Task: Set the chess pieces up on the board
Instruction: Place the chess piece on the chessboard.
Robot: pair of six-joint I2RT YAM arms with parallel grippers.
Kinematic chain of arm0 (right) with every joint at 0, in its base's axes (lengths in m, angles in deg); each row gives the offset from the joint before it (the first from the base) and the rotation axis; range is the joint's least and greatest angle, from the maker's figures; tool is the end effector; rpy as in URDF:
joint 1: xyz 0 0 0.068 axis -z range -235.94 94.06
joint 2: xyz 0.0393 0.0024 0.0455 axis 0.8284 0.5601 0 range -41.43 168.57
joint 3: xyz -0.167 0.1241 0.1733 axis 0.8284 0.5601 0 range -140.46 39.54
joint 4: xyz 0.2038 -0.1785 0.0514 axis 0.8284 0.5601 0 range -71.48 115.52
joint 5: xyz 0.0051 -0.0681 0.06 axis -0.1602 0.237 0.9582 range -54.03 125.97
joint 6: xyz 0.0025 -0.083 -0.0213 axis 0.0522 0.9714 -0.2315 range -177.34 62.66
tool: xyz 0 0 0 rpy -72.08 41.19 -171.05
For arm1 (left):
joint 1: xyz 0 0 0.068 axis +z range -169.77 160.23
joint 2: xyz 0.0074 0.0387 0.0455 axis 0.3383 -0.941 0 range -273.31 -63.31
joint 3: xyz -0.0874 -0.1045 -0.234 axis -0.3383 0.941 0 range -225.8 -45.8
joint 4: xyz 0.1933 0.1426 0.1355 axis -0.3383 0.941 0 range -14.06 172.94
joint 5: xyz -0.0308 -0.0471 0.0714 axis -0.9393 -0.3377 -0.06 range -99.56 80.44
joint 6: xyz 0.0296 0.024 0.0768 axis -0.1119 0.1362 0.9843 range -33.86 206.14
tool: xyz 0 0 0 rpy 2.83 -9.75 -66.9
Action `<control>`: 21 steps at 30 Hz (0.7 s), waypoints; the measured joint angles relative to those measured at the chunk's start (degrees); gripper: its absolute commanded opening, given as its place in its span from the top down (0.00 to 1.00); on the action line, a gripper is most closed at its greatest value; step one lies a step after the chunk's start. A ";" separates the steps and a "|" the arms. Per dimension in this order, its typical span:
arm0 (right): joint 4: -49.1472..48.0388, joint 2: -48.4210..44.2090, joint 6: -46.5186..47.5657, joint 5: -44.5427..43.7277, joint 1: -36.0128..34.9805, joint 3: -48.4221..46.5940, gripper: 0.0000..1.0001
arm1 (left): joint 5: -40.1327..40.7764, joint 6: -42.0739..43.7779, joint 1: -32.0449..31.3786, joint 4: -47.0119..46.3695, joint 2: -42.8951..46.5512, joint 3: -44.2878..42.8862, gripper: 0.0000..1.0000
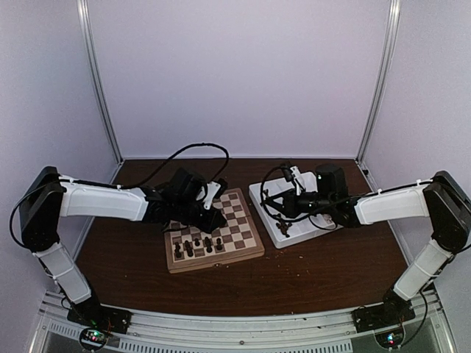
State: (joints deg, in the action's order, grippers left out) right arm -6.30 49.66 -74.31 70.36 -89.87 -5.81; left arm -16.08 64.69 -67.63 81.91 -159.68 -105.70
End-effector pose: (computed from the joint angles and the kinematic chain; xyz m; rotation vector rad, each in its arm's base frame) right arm 0.2889 0.2458 0.1822 -0.7182 1.9205 1.1535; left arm 0.2648 -0.3053 0.1667 0.6126 2.3456 -0.7206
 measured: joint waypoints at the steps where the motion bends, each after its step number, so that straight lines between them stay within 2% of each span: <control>1: -0.11 0.00 0.00 -0.09 0.02 0.00 1.00 | 0.02 0.15 0.00 -0.17 -0.17 0.37 1.00; 21: -0.74 0.02 -1.25 -0.22 0.33 0.00 1.00 | 1.66 1.49 0.00 -0.22 -2.27 2.25 1.00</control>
State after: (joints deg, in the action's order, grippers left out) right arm -7.05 49.68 -75.55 70.14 -89.54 -5.81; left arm -14.42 66.17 -67.63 81.70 -161.96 -103.45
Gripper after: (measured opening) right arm 0.101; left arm 0.096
